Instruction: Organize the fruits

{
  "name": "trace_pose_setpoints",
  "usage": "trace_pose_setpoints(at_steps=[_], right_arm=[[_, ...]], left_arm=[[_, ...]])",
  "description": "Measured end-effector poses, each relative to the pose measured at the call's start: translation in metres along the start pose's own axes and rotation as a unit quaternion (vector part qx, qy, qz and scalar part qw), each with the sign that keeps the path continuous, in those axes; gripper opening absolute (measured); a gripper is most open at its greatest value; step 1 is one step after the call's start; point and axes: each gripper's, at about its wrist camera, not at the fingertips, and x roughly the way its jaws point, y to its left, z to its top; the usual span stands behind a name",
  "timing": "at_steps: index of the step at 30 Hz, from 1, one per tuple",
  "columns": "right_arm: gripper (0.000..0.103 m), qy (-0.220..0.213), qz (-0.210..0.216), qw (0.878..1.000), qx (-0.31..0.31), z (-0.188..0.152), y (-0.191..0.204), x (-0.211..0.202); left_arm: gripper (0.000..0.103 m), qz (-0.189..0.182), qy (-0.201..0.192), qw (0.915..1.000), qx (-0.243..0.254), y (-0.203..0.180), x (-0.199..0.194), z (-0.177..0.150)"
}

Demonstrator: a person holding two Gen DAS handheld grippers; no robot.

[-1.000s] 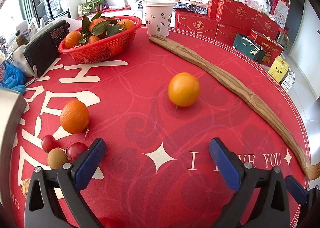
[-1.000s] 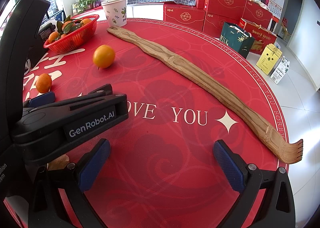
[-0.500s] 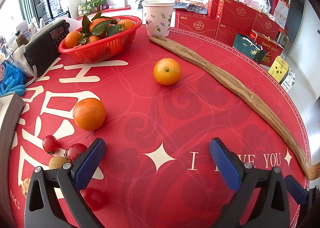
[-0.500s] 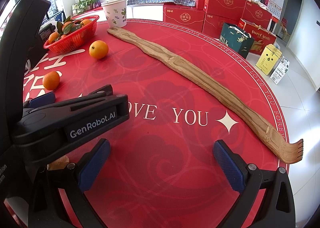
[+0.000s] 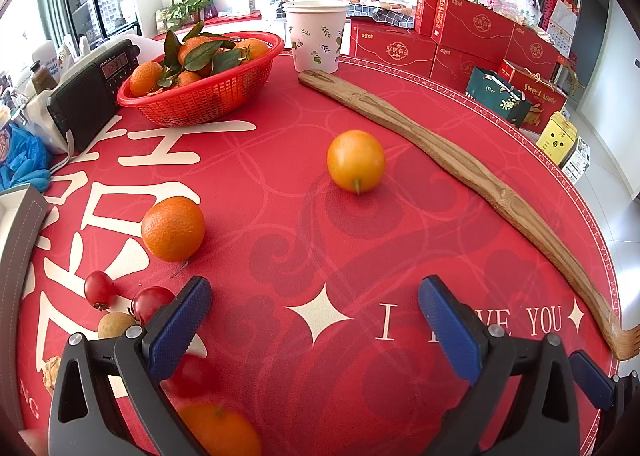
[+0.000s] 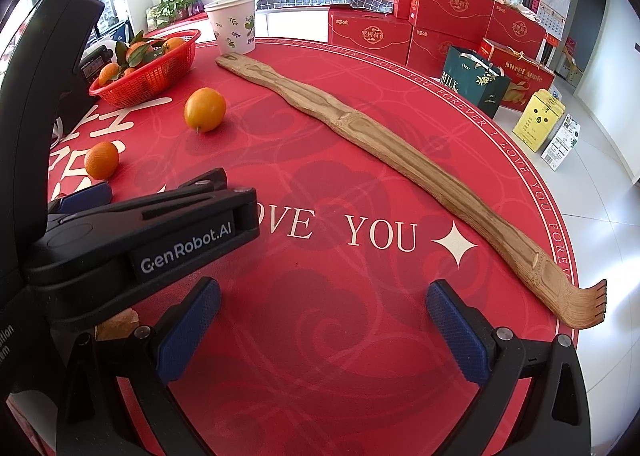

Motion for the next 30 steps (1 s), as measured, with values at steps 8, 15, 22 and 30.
trace_pose_setpoints(at_steps=[8,15,22,30], right_arm=[[0.103,0.002,0.000,1.000,0.000,-0.001,0.001,0.002],[0.103,-0.001,0.007,1.000,-0.008,-0.005,0.000,0.001],[0.103,-0.002,0.008,1.000,-0.009,-0.006,-0.001,0.000],[0.103,-0.005,0.009,1.000,-0.011,-0.008,-0.002,-0.002]], left_arm=[[0.103,0.000,0.000,1.0000,0.000,0.000,0.000,0.000],[0.103,0.000,0.000,1.0000,0.000,0.000,0.000,0.000],[0.103,0.000,-0.007,0.9999,0.015,0.003,-0.003,0.001],[0.103,0.008,-0.095,0.9947,0.037,0.043,-0.080,-0.014]])
